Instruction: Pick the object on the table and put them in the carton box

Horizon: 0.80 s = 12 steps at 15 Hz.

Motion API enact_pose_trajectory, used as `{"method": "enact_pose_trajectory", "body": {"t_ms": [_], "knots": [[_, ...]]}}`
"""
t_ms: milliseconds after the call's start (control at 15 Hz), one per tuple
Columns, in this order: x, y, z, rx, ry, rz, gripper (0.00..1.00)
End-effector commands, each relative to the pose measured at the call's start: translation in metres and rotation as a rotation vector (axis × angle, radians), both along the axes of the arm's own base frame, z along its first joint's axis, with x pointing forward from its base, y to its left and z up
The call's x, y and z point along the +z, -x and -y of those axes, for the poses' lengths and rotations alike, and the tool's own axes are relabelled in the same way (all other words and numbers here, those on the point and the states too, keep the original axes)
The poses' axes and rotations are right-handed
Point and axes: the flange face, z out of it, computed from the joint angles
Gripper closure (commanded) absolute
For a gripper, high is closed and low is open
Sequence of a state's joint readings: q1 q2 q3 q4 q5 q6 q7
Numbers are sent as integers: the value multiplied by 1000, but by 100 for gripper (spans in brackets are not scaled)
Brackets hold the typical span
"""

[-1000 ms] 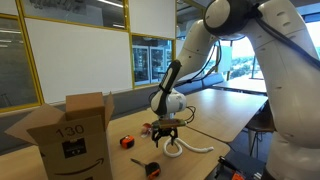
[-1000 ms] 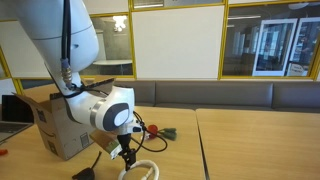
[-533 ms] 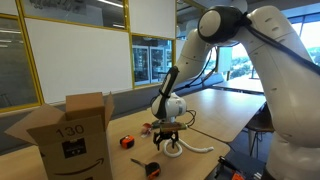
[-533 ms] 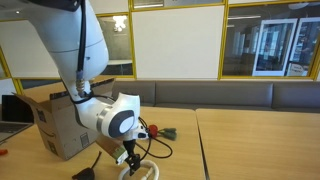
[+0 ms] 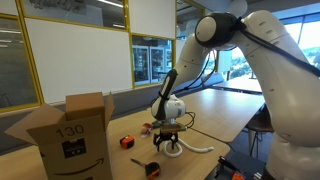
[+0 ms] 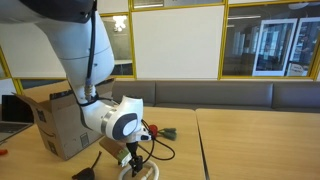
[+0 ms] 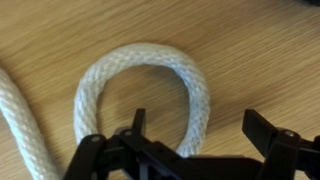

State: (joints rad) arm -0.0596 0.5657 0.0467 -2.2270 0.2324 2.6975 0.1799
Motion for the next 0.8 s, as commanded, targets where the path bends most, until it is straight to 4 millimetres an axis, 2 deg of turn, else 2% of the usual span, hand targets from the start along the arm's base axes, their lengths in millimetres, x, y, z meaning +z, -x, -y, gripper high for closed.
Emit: {"method": "enact_pose_trajectory", "body": {"t_ms": [0, 600, 733], "knots": [[-5, -10, 1, 6, -17, 27, 26], [-1, -15, 3, 11, -15, 38, 94], [4, -16, 2, 8, -14, 38, 98]]}}
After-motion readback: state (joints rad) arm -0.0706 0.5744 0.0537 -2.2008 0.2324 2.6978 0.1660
